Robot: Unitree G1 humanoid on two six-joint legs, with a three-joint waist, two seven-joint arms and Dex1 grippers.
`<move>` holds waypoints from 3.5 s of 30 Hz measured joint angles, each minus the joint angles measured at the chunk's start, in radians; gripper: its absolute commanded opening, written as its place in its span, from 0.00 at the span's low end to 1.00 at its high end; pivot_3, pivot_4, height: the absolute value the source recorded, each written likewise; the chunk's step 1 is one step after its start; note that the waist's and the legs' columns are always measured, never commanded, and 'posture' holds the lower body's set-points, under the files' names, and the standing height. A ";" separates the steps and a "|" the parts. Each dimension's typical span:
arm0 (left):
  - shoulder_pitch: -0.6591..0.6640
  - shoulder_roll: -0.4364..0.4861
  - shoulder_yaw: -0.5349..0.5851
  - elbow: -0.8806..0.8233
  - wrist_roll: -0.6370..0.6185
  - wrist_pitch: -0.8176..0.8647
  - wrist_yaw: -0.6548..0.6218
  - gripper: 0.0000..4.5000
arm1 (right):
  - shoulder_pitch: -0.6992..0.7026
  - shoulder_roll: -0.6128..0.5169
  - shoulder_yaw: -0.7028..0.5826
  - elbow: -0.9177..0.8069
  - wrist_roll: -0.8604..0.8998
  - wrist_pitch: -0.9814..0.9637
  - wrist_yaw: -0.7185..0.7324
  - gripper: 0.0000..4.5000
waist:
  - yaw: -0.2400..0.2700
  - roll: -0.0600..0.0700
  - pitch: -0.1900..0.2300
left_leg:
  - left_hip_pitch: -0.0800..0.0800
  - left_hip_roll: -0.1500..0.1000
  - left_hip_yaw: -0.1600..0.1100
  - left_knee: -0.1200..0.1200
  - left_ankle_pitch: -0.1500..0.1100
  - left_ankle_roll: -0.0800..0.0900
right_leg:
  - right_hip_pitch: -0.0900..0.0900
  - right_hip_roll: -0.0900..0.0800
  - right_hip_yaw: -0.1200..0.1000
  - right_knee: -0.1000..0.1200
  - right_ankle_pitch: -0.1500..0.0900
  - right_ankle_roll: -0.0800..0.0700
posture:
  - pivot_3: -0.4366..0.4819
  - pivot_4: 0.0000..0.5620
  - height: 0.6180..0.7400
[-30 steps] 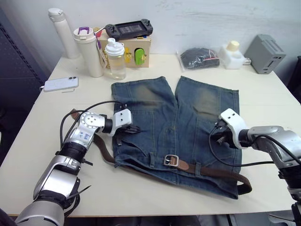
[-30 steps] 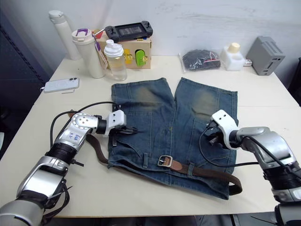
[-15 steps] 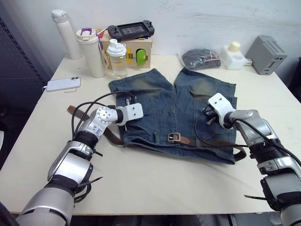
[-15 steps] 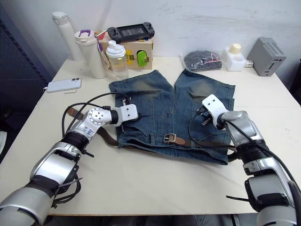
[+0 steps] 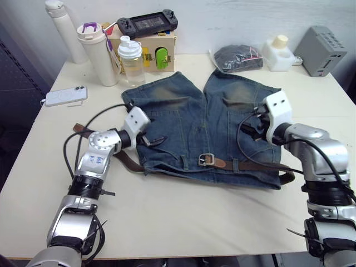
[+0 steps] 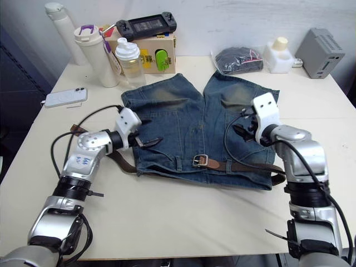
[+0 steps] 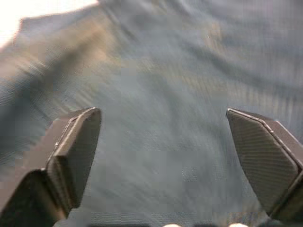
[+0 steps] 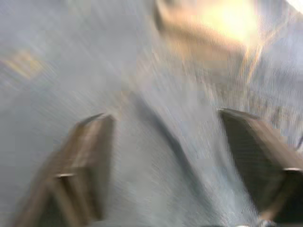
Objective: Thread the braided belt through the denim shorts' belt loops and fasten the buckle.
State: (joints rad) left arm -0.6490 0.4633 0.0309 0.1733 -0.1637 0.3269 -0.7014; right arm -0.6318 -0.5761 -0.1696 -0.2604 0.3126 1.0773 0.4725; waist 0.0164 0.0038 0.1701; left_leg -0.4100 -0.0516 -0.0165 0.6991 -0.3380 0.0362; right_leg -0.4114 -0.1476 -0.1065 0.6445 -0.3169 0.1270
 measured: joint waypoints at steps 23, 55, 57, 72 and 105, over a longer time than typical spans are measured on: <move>0.119 -0.024 0.389 -0.266 -0.145 0.873 0.489 0.97 | 0.422 -0.112 0.123 -0.555 0.413 -0.074 0.237 1.00 | 0.021 -0.009 0.009 | 0.010 -0.004 -0.004 -0.001 0.004 0.000 | 0.016 0.000 0.003 -0.009 0.000 0.000 | 0.48 0.27 0.59; 0.276 -0.213 0.366 -0.235 -0.099 0.551 0.622 0.00 | 0.342 -0.121 0.193 -0.558 0.542 -0.086 0.093 1.00 | 0.015 0.017 -0.008 | 0.041 0.003 0.007 -0.018 0.000 -0.006 | 0.037 -0.001 0.004 -0.023 -0.002 -0.003 | 0.48 0.27 0.59; 0.288 -0.250 0.372 -0.243 -0.128 0.476 0.584 0.00 | 0.341 -0.124 0.185 -0.546 0.541 -0.098 0.095 1.00 | 0.030 0.012 -0.005 | 0.040 0.003 0.006 -0.017 0.000 -0.006 | 0.037 -0.001 0.004 -0.023 -0.002 -0.003 | 0.48 0.27 0.59; 0.428 -0.034 0.159 -0.520 -0.220 0.174 0.137 0.00 | 0.301 -0.143 0.167 -0.477 0.434 -0.150 0.077 1.00 | 0.031 -0.006 0.012 | 0.033 0.004 0.001 -0.018 0.000 -0.007 | 0.035 0.001 0.002 -0.030 -0.002 -0.004 | 0.48 0.27 0.59; 0.428 0.083 0.071 -0.665 -0.461 0.265 -0.023 0.00 | 0.303 0.091 0.512 -0.296 -0.298 -0.438 -0.154 0.39 | 0.008 0.001 0.018 | 0.034 0.006 0.000 -0.017 0.002 -0.008 | 0.035 0.012 0.003 -0.024 -0.002 -0.004 | 0.48 0.27 0.59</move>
State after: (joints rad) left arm -0.2210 0.5467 0.1015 -0.4917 -0.6244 0.5920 -0.7245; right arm -0.3285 -0.4847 0.3428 -0.5568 0.0147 0.6398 0.3189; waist 0.0242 0.0046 0.1882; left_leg -0.3763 -0.0457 -0.0162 0.6818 -0.3363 0.0284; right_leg -0.3760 -0.1357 -0.1034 0.6201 -0.3188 0.1232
